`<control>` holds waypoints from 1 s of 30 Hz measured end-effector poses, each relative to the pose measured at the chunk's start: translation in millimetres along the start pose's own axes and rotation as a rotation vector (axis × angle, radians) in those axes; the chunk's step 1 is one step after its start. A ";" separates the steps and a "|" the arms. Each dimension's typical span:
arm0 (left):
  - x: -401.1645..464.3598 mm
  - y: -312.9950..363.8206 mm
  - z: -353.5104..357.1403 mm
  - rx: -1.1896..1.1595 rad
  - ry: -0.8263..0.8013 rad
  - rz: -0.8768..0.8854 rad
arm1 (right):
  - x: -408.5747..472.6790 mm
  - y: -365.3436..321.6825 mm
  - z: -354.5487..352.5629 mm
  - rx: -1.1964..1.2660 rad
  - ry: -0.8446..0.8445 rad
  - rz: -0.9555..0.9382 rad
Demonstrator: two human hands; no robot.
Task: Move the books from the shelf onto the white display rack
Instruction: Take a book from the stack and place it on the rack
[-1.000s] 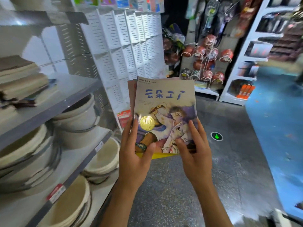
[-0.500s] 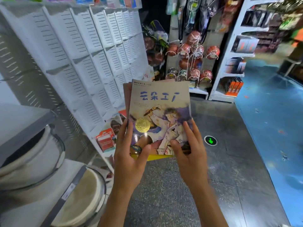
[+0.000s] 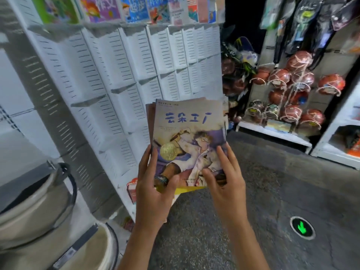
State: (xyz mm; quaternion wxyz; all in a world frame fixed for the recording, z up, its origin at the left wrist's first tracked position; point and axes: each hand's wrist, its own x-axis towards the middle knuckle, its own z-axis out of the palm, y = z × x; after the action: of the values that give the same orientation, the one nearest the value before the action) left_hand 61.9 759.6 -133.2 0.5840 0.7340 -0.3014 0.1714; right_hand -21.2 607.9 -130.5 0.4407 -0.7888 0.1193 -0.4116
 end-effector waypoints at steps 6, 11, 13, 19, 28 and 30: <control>37.0 -18.4 21.2 0.061 0.092 -0.028 | 57.6 35.0 21.9 0.072 -0.099 -0.043; 68.3 -48.5 17.3 0.145 0.197 -0.051 | 102.2 53.7 70.9 0.119 -0.192 -0.111; 85.3 -62.7 14.3 0.177 0.240 -0.053 | 122.3 57.9 92.5 0.141 -0.235 -0.140; 156.6 -109.5 6.2 0.225 0.350 -0.052 | 198.0 64.4 161.7 0.187 -0.310 -0.210; 258.4 -175.9 -23.1 0.328 0.473 -0.034 | 294.2 63.8 270.8 0.293 -0.358 -0.276; 273.2 -185.5 -26.6 0.334 0.491 -0.032 | 309.6 64.9 288.3 0.324 -0.382 -0.284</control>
State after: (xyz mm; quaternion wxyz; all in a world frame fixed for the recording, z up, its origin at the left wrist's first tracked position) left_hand 391.3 744.3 -101.3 0.5133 0.7610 -0.1072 0.3820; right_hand 403.5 571.7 -92.1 0.5134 -0.7802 -0.1449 -0.3267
